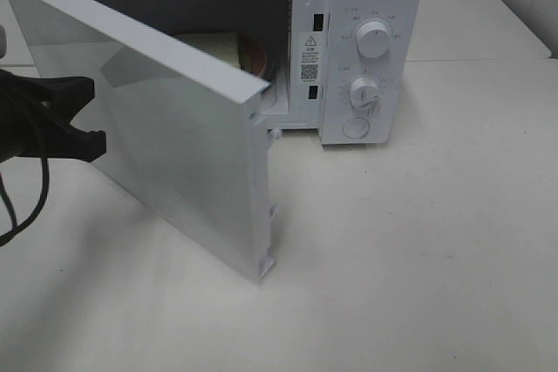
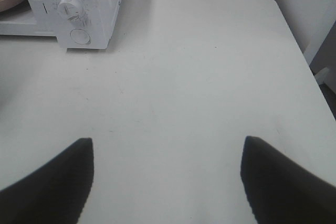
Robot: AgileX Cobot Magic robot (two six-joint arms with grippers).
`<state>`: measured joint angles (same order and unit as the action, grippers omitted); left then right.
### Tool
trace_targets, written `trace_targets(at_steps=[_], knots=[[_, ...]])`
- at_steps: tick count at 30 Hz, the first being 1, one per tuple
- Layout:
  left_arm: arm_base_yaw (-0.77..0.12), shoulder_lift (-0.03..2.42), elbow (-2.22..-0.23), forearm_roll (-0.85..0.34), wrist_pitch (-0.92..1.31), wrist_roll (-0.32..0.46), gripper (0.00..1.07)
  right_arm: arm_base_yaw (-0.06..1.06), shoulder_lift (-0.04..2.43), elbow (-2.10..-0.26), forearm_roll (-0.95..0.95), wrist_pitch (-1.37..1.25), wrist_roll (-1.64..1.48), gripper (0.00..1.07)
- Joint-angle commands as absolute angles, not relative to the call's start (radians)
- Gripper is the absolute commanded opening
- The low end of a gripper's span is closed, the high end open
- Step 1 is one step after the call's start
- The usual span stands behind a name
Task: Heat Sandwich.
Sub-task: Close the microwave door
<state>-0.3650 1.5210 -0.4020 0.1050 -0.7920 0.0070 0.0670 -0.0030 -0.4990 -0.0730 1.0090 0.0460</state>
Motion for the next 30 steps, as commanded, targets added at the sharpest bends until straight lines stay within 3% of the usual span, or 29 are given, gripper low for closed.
trace_targets(at_steps=[1,17,30], knots=[[-0.419,1.546,-0.446,0.029,-0.807,0.036,0.0,0.059,-0.03,-0.498,-0.069,0.998,0.038,0.75],[-0.631,1.72,-0.654,-0.256,-0.78,0.165,0.0,0.059,-0.03,-0.498,-0.069,0.998,0.038,0.75],[-0.686,1.829,-0.829,-0.309,-0.745,0.188,0.0,0.059,-0.03,-0.498,-0.069,0.998,0.038,0.75]])
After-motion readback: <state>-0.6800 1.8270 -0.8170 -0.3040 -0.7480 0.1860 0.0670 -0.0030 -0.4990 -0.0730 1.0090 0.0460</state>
